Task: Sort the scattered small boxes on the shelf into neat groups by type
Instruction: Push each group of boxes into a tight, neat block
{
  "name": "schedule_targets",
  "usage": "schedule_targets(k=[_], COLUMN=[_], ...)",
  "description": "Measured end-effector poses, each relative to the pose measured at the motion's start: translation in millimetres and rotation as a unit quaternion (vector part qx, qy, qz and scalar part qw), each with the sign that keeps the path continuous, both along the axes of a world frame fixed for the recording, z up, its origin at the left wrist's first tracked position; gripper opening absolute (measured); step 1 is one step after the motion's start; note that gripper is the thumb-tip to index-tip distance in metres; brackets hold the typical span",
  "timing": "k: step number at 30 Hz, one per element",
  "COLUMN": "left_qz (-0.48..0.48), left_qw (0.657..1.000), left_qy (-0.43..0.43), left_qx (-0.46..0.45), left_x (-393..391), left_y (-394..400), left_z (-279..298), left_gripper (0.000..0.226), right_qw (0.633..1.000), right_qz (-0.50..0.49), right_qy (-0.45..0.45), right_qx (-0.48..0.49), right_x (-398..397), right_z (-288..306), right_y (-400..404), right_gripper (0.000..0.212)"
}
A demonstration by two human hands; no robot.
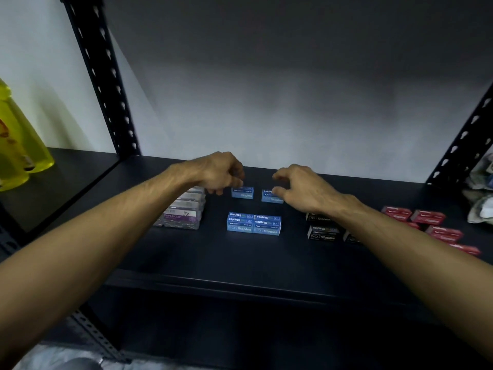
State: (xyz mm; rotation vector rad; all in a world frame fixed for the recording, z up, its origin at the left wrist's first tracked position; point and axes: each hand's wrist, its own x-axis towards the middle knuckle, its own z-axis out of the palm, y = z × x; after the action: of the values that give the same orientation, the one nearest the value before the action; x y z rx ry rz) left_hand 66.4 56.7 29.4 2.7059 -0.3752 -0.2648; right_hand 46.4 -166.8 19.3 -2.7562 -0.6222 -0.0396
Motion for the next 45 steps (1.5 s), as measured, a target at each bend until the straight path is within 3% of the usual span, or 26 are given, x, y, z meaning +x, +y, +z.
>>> schedule_targets(k=[12, 45], left_qz=[-0.023, -0.076], left_qw=[0.999, 0.995], left_qy=[0.026, 0.060], left_qx=[0.015, 0.008], left_x=[29, -19], left_y=[-13, -15], left_z=[-29, -22], left_gripper=[0.027, 0.023], right_qw=[0.998, 0.993], right_qz=[0.013, 0.066], right_qy=[0.038, 0.099], right_qx=[-0.054, -0.002], right_x=[34, -14], right_z=[-26, -21], right_y=[12, 10], right_gripper=[0.034, 0.031])
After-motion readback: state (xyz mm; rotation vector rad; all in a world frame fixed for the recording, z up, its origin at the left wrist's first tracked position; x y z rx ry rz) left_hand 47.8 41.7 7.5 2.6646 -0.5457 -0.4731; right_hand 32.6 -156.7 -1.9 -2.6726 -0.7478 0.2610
